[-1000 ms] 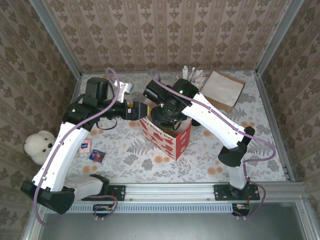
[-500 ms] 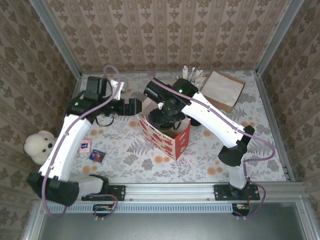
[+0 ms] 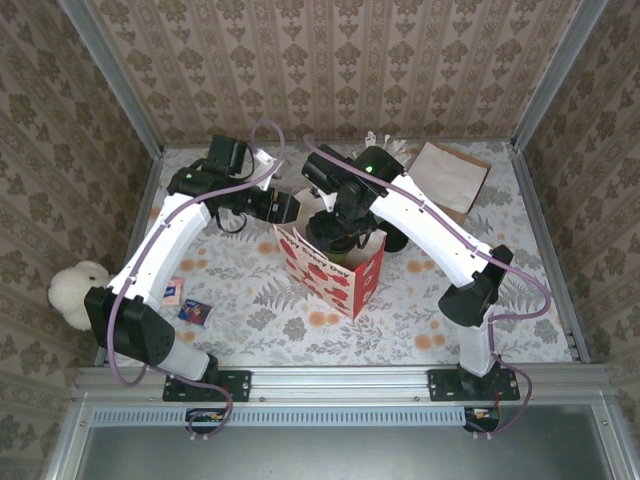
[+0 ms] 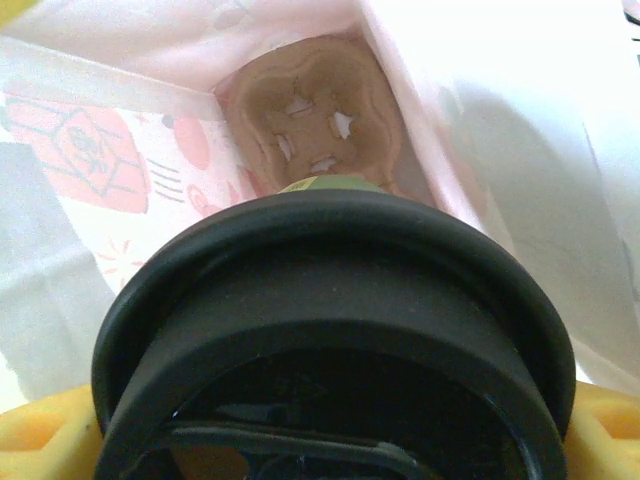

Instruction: Pack the takeout coffee

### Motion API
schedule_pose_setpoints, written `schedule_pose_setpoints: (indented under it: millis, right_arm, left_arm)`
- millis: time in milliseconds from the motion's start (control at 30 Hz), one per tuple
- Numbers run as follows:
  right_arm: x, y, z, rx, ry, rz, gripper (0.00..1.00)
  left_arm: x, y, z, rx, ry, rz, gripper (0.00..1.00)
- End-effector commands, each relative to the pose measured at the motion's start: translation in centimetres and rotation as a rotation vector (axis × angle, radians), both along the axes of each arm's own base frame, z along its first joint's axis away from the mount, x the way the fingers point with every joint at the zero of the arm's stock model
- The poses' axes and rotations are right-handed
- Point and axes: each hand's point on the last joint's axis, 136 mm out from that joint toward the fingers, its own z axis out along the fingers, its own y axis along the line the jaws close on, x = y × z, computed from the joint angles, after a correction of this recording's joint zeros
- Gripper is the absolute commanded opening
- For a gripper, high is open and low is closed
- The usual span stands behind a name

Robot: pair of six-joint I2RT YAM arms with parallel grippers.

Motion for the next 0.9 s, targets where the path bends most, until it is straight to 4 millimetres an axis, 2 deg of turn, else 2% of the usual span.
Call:
schedule_pose_setpoints:
  millis: [0,167,300,467,867]
  right_arm:
    - [-0.5,-0.7,0.0,-0.016,0.013,0.025,0.59]
    - [-0.5,-0.7,0.6,0.014,-0.001,0.008,0.59]
    - [-1.1,-0.8,-0.6,-0.014,0.004,0.070,0.58]
    - [-1.5,0.2,-1.4,-0.048,0.011,0.141,0.57]
    - [-0.7,0.5,-2.5,-0.126,-0.002,0.268,0.56]
  left_arm:
    - [-0.2,-0.1,0.1,0.001,-0.012,-0.040,0.51]
    - [-0.2,-0.3,-0.2,-0.005,-0.001,-0.056,0.40]
    - [-0.1,-0.4,0.0,-0.008,-0.007,-0.056,0.33]
    - [0.0,-1.0,0.5,-0.040,0.000,-0.066,0.27]
    - [0.4,-1.7,0.4,-0.060,0.029,-0.078,0.16]
